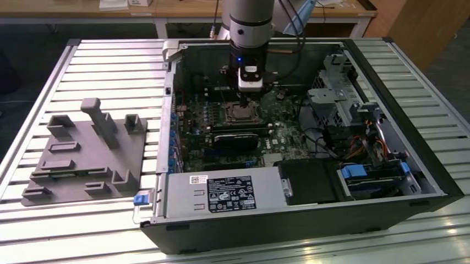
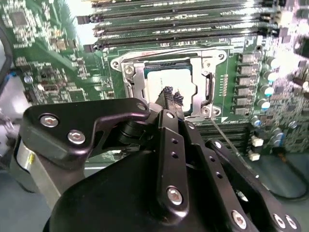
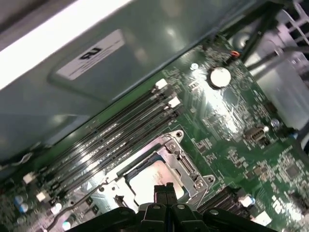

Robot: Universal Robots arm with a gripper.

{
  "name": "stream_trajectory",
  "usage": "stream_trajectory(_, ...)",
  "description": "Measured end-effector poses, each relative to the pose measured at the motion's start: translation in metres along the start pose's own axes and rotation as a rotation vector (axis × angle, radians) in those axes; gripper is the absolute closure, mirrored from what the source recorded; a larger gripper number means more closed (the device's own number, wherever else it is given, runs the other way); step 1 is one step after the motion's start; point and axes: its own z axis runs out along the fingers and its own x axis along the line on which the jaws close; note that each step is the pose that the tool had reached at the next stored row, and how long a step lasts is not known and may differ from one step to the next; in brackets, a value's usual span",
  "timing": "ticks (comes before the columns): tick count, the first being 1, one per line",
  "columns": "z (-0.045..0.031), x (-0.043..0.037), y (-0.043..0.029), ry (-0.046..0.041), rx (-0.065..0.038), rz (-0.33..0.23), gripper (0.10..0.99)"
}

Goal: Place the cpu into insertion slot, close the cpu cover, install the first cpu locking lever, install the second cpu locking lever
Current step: 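Close the cpu cover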

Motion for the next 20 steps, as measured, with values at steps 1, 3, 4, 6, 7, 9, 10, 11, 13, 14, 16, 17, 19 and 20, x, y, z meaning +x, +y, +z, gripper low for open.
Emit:
stream_trajectory(1,0.0,0.0,0.0,0.0004,0.0,-0.018,0.98)
stream_trajectory(3,0.0001,0.0,0.0,0.0011,-0.002,-0.054,0.98)
stream_trajectory(4,0.0001,0.0,0.0,0.0015,-0.002,-0.074,0.98)
stream_trajectory(6,0.0001,0.0,0.0,0.0023,-0.003,-0.109,0.98)
stream_trajectory(7,0.0001,0.0,0.0,0.0028,-0.004,-0.124,0.98)
stream_trajectory(9,0.0001,0.0,0.0,0.0034,-0.005,-0.147,0.98)
stream_trajectory(10,-0.0003,0.0,-0.0001,0.0036,-0.005,-0.155,0.98)
stream_trajectory(11,-0.0009,0.0,-0.0001,0.0037,-0.005,-0.163,0.98)
stream_trajectory(13,-0.003,-0.0001,0.0,0.004,-0.005,-0.175,0.98)
stream_trajectory(14,-0.0042,-0.0001,0.0001,0.0041,-0.006,-0.18,0.98)
stream_trajectory(16,-0.0067,-0.0002,0.0001,0.0043,-0.006,-0.19,0.98)
stream_trajectory(17,-0.0079,-0.0002,0.0001,0.0044,-0.006,-0.196,0.98)
stream_trajectory(19,-0.0098,-0.0003,0.0002,0.0048,-0.007,-0.207,0.98)
stream_trajectory(20,-0.0104,-0.0003,0.0002,0.0052,-0.007,-0.214,0.98)
